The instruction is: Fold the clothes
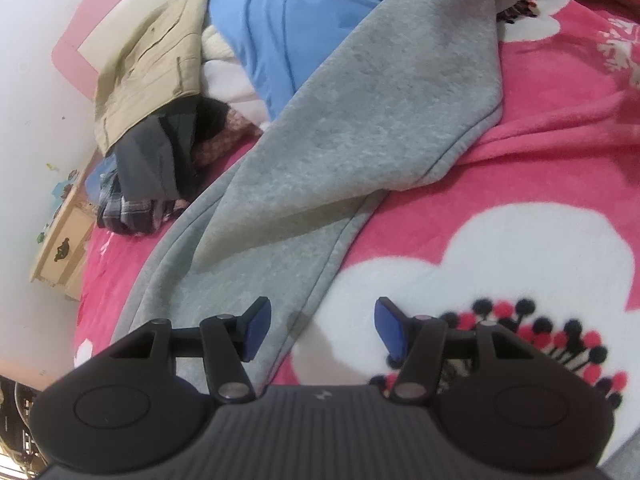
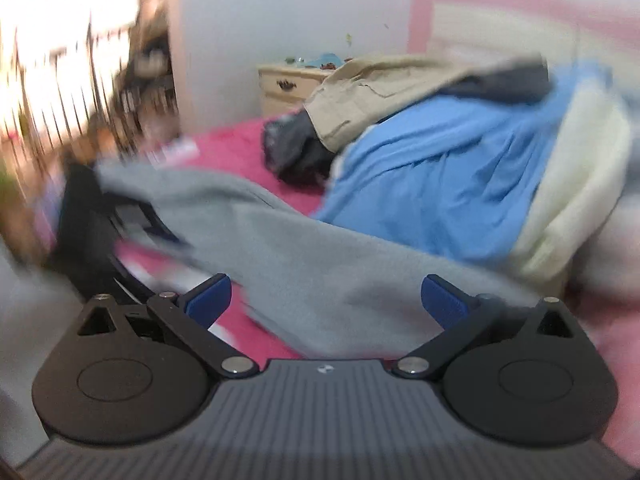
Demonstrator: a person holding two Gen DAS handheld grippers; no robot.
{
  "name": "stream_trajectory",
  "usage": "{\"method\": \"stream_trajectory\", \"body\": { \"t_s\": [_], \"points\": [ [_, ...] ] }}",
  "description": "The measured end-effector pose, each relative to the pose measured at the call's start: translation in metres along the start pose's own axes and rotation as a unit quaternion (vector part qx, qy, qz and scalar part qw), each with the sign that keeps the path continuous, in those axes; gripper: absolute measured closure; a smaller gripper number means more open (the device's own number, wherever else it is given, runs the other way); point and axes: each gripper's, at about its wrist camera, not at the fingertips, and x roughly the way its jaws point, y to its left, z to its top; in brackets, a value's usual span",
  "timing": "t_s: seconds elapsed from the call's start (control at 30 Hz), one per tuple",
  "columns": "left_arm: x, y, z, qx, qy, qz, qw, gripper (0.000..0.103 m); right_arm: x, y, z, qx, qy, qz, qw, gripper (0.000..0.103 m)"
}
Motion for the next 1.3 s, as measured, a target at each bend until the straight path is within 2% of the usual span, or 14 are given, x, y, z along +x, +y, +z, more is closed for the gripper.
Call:
{"method": "stream_trajectory", "body": {
  "t_s": [0.1, 0.13, 0.23, 0.37, 0.53, 0.63, 0.83, 0.93, 1.0, 1.03, 1.07, 1.17, 1.3],
  "points": [
    [0.001, 0.005, -0.005, -0.002, -0.001, 0.000, 1.0000, 0.044, 0.008, 0.026, -0.017, -0.132, 0.006, -0.030, 0.991, 0.014],
    [0.002, 0.007, -0.007, -0.002, -0.001, 0.000, 1.0000, 0.044, 0.012, 0.035, -0.022, -0.169, 0.011, -0.035, 0.985, 0.023],
    [0.005, 0.011, -0.011, 0.000, -0.003, 0.002, 1.0000, 0.044, 0.028, 0.059, -0.030, -0.246, 0.020, -0.030, 0.969, 0.035],
    [0.012, 0.013, -0.014, 0.008, -0.017, 0.008, 0.9998, 0.046, 0.051, 0.082, -0.037, -0.331, 0.024, -0.038, 0.942, 0.044],
    [0.024, 0.012, -0.014, -0.002, -0.027, 0.012, 0.9996, 0.054, 0.079, 0.091, -0.060, -0.438, 0.074, -0.057, 0.894, 0.049],
    [0.029, 0.011, -0.012, -0.004, -0.029, 0.017, 0.9994, 0.056, 0.078, 0.086, -0.066, -0.458, 0.099, -0.040, 0.883, 0.053],
    [0.039, 0.011, -0.004, -0.034, -0.023, 0.026, 0.9988, 0.056, 0.086, 0.088, -0.069, -0.471, 0.090, -0.040, 0.877, 0.053],
    [0.041, 0.011, 0.000, -0.049, -0.022, 0.035, 0.9979, 0.057, 0.090, 0.083, -0.059, -0.439, 0.083, -0.050, 0.893, 0.055],
    [0.042, 0.010, 0.000, -0.054, -0.026, 0.035, 0.9976, 0.064, 0.093, 0.079, -0.055, -0.420, 0.081, -0.066, 0.902, 0.068],
    [0.041, 0.010, 0.001, -0.054, -0.028, 0.032, 0.9976, 0.080, 0.095, 0.076, -0.053, -0.410, 0.079, -0.074, 0.906, 0.084],
    [0.040, 0.009, 0.001, -0.054, -0.031, 0.029, 0.9977, 0.095, 0.096, 0.074, -0.052, -0.405, 0.078, -0.084, 0.907, 0.092],
    [0.034, 0.013, 0.000, -0.068, -0.041, 0.015, 0.9967, 0.099, 0.090, 0.065, -0.047, -0.393, 0.068, -0.103, 0.911, 0.096],
    [0.005, 0.032, -0.010, -0.114, -0.076, -0.009, 0.9905, 0.099, 0.070, 0.049, -0.027, -0.356, 0.056, -0.106, 0.927, 0.096]
  ]
}}
